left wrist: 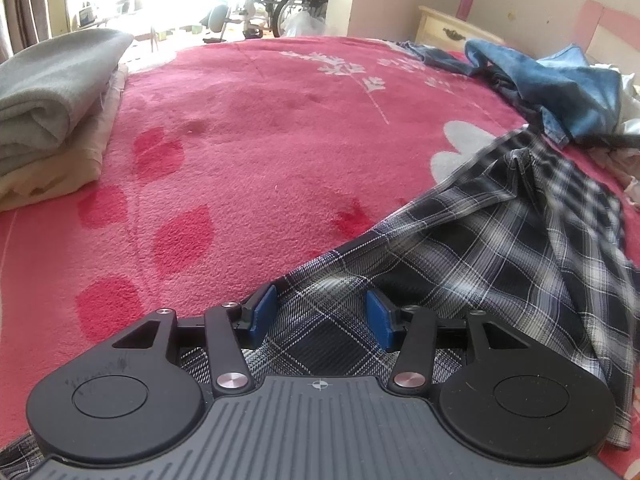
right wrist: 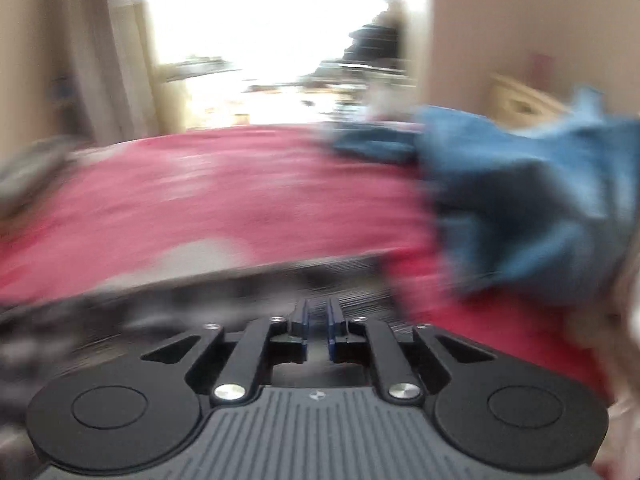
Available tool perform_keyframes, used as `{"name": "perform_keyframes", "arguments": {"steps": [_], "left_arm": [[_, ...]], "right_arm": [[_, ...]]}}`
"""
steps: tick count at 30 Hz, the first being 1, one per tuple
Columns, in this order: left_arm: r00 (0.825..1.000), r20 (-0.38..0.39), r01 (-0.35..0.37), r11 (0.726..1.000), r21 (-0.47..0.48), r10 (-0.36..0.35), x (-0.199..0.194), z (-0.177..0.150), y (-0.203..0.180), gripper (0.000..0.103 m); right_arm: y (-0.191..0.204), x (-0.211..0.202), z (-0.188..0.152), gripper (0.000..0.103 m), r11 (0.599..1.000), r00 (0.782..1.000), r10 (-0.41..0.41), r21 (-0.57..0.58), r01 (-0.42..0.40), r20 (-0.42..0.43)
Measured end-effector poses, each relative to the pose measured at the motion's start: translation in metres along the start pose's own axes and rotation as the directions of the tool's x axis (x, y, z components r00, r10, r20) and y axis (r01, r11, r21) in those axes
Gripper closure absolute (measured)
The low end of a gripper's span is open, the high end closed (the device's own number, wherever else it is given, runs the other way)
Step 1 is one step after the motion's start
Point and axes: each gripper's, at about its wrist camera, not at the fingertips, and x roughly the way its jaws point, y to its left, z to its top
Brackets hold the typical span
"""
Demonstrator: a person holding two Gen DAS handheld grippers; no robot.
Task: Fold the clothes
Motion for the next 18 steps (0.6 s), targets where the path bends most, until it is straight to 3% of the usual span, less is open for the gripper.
{"name": "perform_keyframes", "arguments": {"steps": [3, 4, 6, 10, 11, 14, 15, 16, 17, 18], "left_arm": [[1.000, 0.005, 0.006, 1.000, 0.004, -0.006, 0.000, 0.000, 0.001, 0.053], [1.000, 0.008, 0.009, 1.000, 0.002, -0.009, 0.000, -0.001, 0.001, 0.053], [1.000, 0.014, 0.011, 1.000, -0.005, -0.011, -0.001, -0.002, 0.002, 0.053], [1.000, 0.027, 0.006, 1.000, -0.009, -0.006, -0.001, -0.003, 0.001, 0.053], [1.000, 0.029, 0.005, 1.000, -0.008, -0.005, -0.001, -0.003, 0.001, 0.053], [1.000, 0.028, 0.002, 1.000, -0.007, -0.002, -0.002, -0.003, 0.000, 0.053], [1.000, 0.027, 0.001, 1.000, -0.007, -0.001, -0.002, -0.003, 0.000, 0.053], [1.000, 0.026, 0.000, 1.000, -0.007, 0.000, -0.001, -0.003, 0.000, 0.053], [1.000, 0.025, 0.000, 1.000, -0.007, 0.000, -0.001, -0.002, 0.000, 0.053], [1.000, 0.024, 0.000, 1.000, -0.005, 0.000, -0.001, -0.002, 0.000, 0.053]], "right_arm": [[0.073, -0.026, -0.018, 0.074, 0.966, 0.979, 0.193, -0.159, -0.202, -0.067], [0.093, -0.036, -0.028, 0.067, 0.941, 0.962, 0.249, -0.208, -0.267, -0.111], [0.133, -0.056, -0.048, 0.063, 0.870, 0.915, 0.347, -0.292, -0.396, -0.207], [0.189, -0.069, -0.089, 0.046, 0.749, 0.861, 0.392, -0.431, -0.504, -0.326], [0.200, -0.068, -0.099, 0.046, 0.719, 0.860, 0.374, -0.477, -0.505, -0.346], [0.214, -0.057, -0.121, 0.052, 0.687, 0.908, 0.250, -0.599, -0.410, -0.335], [0.207, -0.056, -0.115, 0.061, 0.723, 0.913, 0.249, -0.564, -0.398, -0.324], [0.198, -0.056, -0.108, 0.080, 0.762, 0.916, 0.251, -0.520, -0.386, -0.313], [0.189, -0.055, -0.101, 0.088, 0.797, 0.919, 0.253, -0.474, -0.374, -0.301], [0.181, -0.055, -0.093, 0.089, 0.830, 0.923, 0.254, -0.425, -0.361, -0.290]]}}
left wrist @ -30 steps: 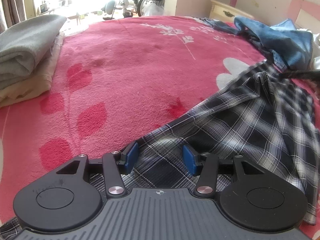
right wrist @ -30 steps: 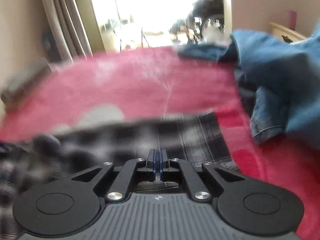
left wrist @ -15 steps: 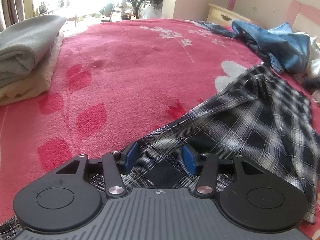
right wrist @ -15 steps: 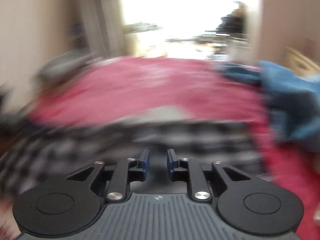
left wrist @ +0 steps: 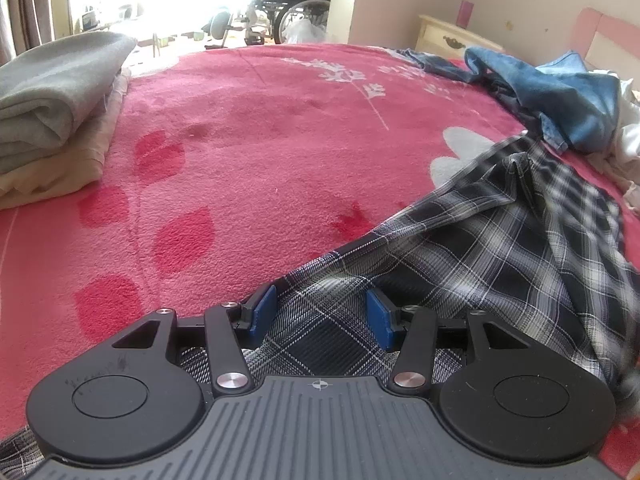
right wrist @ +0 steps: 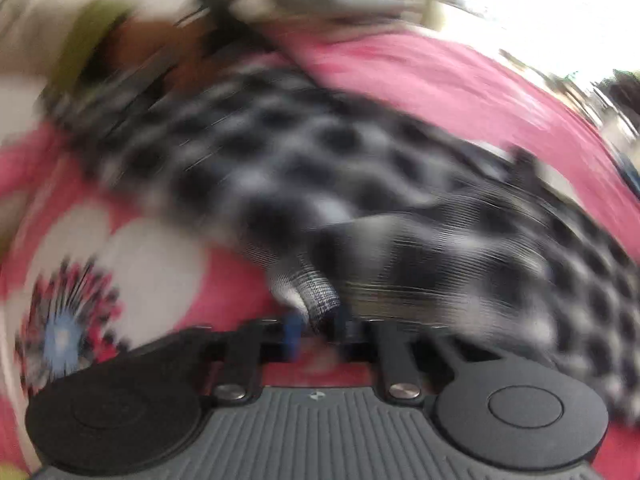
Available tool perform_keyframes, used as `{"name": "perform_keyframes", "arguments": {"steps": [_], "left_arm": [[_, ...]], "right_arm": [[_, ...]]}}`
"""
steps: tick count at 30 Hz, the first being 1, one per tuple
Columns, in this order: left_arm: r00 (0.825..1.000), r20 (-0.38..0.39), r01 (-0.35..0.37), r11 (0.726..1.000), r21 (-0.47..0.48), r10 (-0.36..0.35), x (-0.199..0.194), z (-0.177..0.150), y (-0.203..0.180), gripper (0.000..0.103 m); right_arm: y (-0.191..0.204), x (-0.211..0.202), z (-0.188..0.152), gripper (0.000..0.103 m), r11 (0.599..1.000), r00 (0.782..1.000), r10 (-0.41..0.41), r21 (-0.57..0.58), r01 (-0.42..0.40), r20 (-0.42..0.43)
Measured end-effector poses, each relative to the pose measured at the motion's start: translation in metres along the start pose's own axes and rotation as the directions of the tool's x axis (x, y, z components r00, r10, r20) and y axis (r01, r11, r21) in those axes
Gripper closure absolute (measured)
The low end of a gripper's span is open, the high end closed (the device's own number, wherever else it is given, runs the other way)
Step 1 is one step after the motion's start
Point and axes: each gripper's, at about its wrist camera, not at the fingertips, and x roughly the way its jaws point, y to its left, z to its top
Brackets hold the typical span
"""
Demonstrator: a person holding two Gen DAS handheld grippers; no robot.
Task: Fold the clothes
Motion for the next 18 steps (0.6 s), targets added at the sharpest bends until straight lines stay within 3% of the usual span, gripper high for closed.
{"name": "perform_keyframes", "arguments": {"steps": [3, 5, 7, 9, 10, 11, 12, 15, 17, 18], "left_arm": [[1.000, 0.002, 0.001, 1.000, 0.002, -0.001, 0.000, -0.001, 0.000, 0.053], [1.000, 0.001, 0.000, 1.000, 0.004, 0.000, 0.000, -0.001, 0.000, 0.053], [1.000, -0.001, 0.001, 1.000, 0.007, -0.001, 0.000, -0.001, 0.000, 0.053], [1.000, -0.003, 0.000, 1.000, 0.006, 0.000, 0.000, -0.001, 0.000, 0.053], [1.000, -0.004, -0.001, 1.000, 0.006, 0.001, 0.000, 0.000, 0.000, 0.053], [1.000, -0.004, -0.003, 1.000, 0.007, 0.003, 0.000, 0.000, -0.001, 0.053], [1.000, -0.004, -0.005, 1.000, 0.008, 0.005, 0.001, 0.000, -0.001, 0.053], [1.000, -0.004, -0.009, 1.000, 0.013, 0.009, 0.001, 0.000, -0.002, 0.053], [1.000, -0.007, -0.010, 1.000, 0.016, 0.010, 0.001, 0.000, -0.003, 0.053], [1.000, -0.008, -0.010, 1.000, 0.016, 0.010, 0.001, 0.001, -0.003, 0.053]], "right_arm": [[-0.049, -0.023, 0.004, 0.091, 0.977, 0.996, -0.064, 0.206, 0.049, 0.070], [-0.095, -0.045, -0.001, 0.091, 0.924, 0.981, -0.146, 0.372, 0.088, 0.131], [-0.147, -0.072, -0.017, 0.091, 0.826, 0.945, -0.282, 0.543, 0.151, 0.166], [-0.195, -0.093, -0.036, 0.090, 0.707, 0.896, -0.413, 0.677, 0.205, 0.160], [-0.216, -0.097, -0.048, 0.089, 0.647, 0.885, -0.444, 0.734, 0.209, 0.139], [-0.236, -0.100, -0.062, 0.087, 0.583, 0.875, -0.469, 0.785, 0.209, 0.115], [-0.257, -0.096, -0.077, 0.079, 0.510, 0.880, -0.470, 0.835, 0.208, 0.068], [-0.294, -0.066, -0.113, 0.068, 0.277, 0.855, -0.488, 0.897, 0.343, -0.176], [-0.298, -0.061, -0.128, 0.069, 0.199, 0.844, -0.502, 0.924, 0.326, -0.190], [-0.295, -0.064, -0.131, 0.069, 0.179, 0.835, -0.523, 0.935, 0.304, -0.171]]}}
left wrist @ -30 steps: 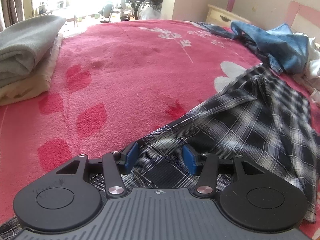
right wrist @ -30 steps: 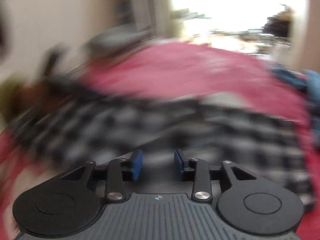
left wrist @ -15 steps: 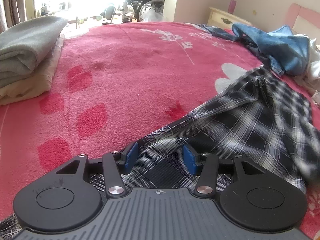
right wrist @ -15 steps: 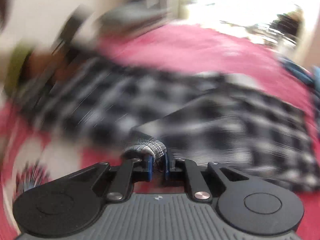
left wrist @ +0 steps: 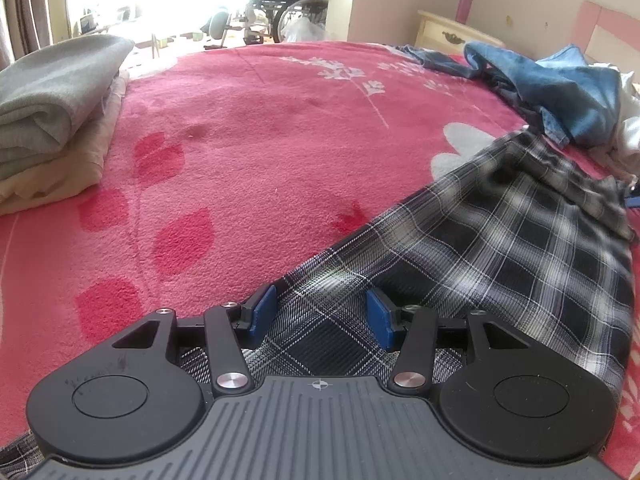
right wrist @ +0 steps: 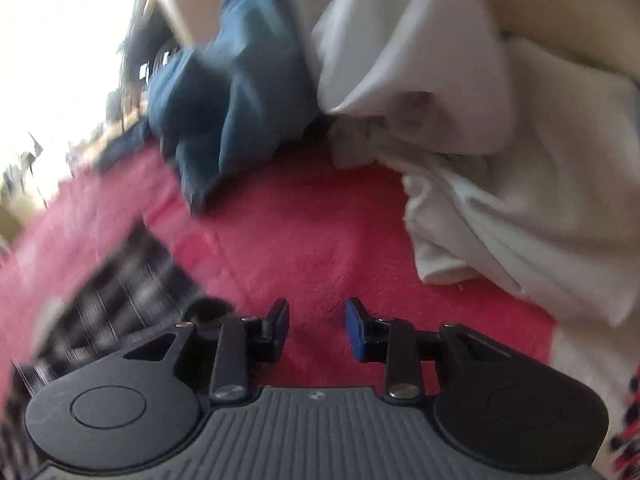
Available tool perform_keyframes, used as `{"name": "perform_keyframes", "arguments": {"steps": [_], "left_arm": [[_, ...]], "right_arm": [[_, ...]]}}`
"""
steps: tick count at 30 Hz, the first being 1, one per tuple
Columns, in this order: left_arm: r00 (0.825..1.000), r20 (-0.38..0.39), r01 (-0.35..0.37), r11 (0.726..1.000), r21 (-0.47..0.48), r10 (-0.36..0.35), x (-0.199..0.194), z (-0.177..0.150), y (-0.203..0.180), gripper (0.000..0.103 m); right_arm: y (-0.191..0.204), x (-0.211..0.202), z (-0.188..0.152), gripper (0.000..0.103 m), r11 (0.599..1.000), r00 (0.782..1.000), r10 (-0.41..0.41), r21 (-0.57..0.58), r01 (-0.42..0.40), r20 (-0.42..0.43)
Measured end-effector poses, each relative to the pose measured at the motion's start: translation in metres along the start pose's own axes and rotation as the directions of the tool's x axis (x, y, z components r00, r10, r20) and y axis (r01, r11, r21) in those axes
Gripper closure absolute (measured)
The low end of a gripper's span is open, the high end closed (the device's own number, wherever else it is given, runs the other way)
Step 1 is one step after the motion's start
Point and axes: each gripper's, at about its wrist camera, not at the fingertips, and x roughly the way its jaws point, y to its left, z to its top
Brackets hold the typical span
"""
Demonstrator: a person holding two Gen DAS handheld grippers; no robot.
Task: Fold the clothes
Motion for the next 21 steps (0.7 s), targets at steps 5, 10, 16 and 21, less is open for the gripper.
{"name": "perform_keyframes", "arguments": {"steps": [5, 10, 16, 21], "left_arm": [[1.000, 0.001, 0.002, 1.000, -0.006, -0.002, 0.000, 0.001, 0.001, 0.053], [1.000, 0.013, 0.003, 1.000, -0.016, -0.003, 0.001, -0.001, 0.000, 0.052], [1.000, 0.015, 0.003, 1.000, -0.023, -0.003, 0.002, 0.000, 0.001, 0.052], [1.000, 0.016, 0.002, 1.000, -0.024, -0.001, 0.002, 0.000, 0.001, 0.052]], "right_arm": [[0.035, -0.036, -0.018, 0.069, 0.980, 0.988, 0.150, -0.140, -0.143, 0.035], [0.079, -0.046, -0.048, 0.061, 0.947, 0.958, 0.216, -0.199, -0.253, -0.188], [0.045, -0.022, -0.067, 0.060, 0.942, 0.901, 0.255, 0.302, -0.148, -0.352], [0.038, -0.017, -0.070, 0.060, 0.900, 0.882, 0.307, 0.411, -0.147, -0.356]]}}
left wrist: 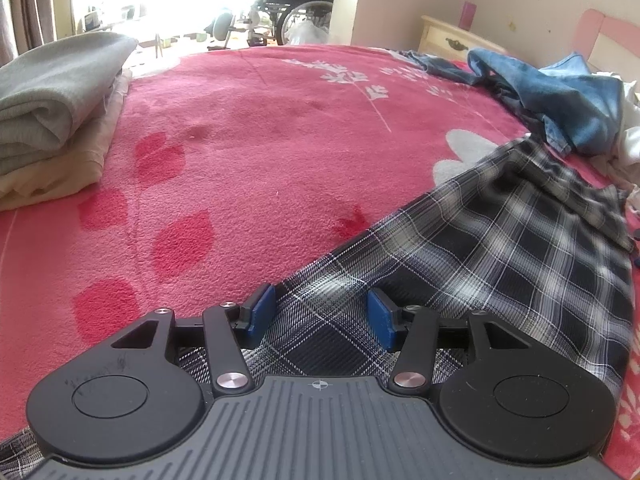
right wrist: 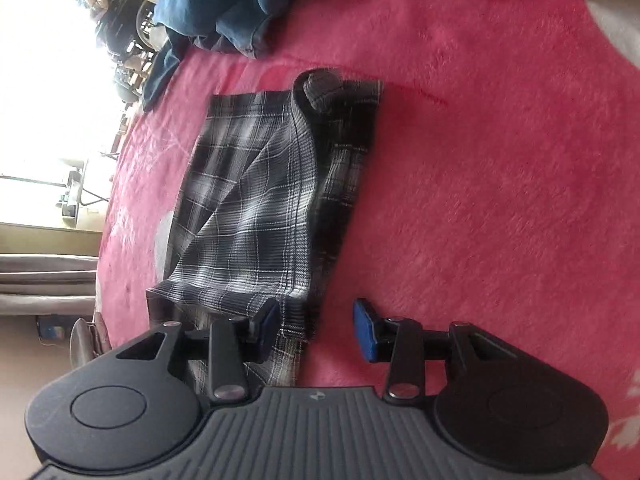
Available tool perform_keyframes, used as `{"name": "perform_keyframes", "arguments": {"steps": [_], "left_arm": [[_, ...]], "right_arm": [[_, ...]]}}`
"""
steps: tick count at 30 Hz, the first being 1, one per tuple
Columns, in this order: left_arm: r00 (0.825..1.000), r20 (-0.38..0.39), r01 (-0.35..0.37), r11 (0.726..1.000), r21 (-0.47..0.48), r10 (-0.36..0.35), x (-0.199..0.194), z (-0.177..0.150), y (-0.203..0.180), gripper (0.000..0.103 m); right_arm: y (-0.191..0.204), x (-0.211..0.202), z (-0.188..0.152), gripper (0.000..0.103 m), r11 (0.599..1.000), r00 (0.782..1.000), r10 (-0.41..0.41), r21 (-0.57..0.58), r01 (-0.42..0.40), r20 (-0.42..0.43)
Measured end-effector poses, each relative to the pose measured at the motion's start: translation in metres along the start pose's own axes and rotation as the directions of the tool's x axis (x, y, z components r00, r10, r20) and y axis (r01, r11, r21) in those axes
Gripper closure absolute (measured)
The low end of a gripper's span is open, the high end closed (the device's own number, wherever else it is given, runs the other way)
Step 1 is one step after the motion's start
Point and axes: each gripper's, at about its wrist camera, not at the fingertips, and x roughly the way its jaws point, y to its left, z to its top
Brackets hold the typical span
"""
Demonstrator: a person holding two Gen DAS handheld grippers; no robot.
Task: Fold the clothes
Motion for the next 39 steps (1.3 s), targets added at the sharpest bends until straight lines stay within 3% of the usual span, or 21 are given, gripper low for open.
{"name": "perform_keyframes", "arguments": {"steps": [2, 3, 4, 8, 11, 17, 23, 31, 34, 35, 38, 39], "left_arm": [[1.000, 0.000, -0.002, 1.000, 0.002, 0.002, 0.000, 0.000, 0.000, 0.052], [1.000, -0.001, -0.002, 1.000, 0.002, 0.002, 0.000, 0.000, -0.001, 0.052], [1.000, -0.001, -0.002, 1.000, 0.002, 0.002, 0.000, 0.000, -0.001, 0.052], [1.000, -0.001, -0.003, 1.000, 0.004, 0.003, 0.000, 0.000, -0.001, 0.052], [1.000, 0.000, -0.003, 1.000, 0.004, 0.003, 0.000, 0.000, 0.000, 0.052], [1.000, 0.000, 0.000, 1.000, 0.012, 0.000, 0.000, 0.000, 0.000, 0.052], [1.000, 0.000, -0.001, 1.000, 0.019, 0.001, 0.000, 0.000, 0.000, 0.052], [1.000, -0.005, -0.001, 1.000, 0.025, 0.001, 0.001, 0.001, -0.001, 0.051], [1.000, -0.006, 0.000, 1.000, 0.027, 0.000, 0.001, 0.001, -0.001, 0.051], [1.000, -0.006, 0.000, 1.000, 0.027, 0.000, 0.001, 0.001, -0.001, 0.051], [1.000, -0.007, 0.001, 1.000, 0.030, -0.001, 0.002, 0.001, -0.001, 0.051], [1.000, -0.007, 0.001, 1.000, 0.030, -0.001, 0.002, 0.001, -0.001, 0.051]], "right_arm": [[0.003, 0.004, 0.000, 0.061, 1.000, 1.000, 0.019, -0.011, -0.019, -0.013], [0.004, 0.002, 0.001, 0.070, 0.999, 1.000, 0.024, -0.020, -0.025, -0.014], [0.005, -0.001, 0.001, 0.085, 0.999, 0.999, 0.030, -0.029, -0.030, -0.015], [0.014, -0.019, -0.003, 0.100, 0.995, 0.997, 0.072, -0.069, -0.071, 0.004], [0.026, -0.032, 0.003, 0.101, 0.987, 0.988, 0.144, -0.076, -0.140, 0.056], [0.069, -0.031, 0.055, 0.101, 0.973, 0.950, 0.226, -0.094, -0.210, 0.214], [0.106, 0.006, 0.111, 0.101, 0.985, 0.935, 0.171, -0.085, -0.152, 0.310], [0.104, 0.063, 0.142, 0.102, 0.993, 0.931, 0.118, -0.021, -0.118, 0.344], [0.106, 0.078, 0.148, 0.102, 0.989, 0.928, 0.144, -0.075, -0.126, 0.342], [0.108, 0.078, 0.148, 0.102, 0.990, 0.921, 0.134, -0.099, -0.105, 0.366], [0.119, 0.058, 0.137, 0.099, 0.963, 0.871, 0.207, -0.249, -0.101, 0.446], [0.126, 0.054, 0.130, 0.099, 0.944, 0.876, 0.226, -0.317, -0.089, 0.426]]}}
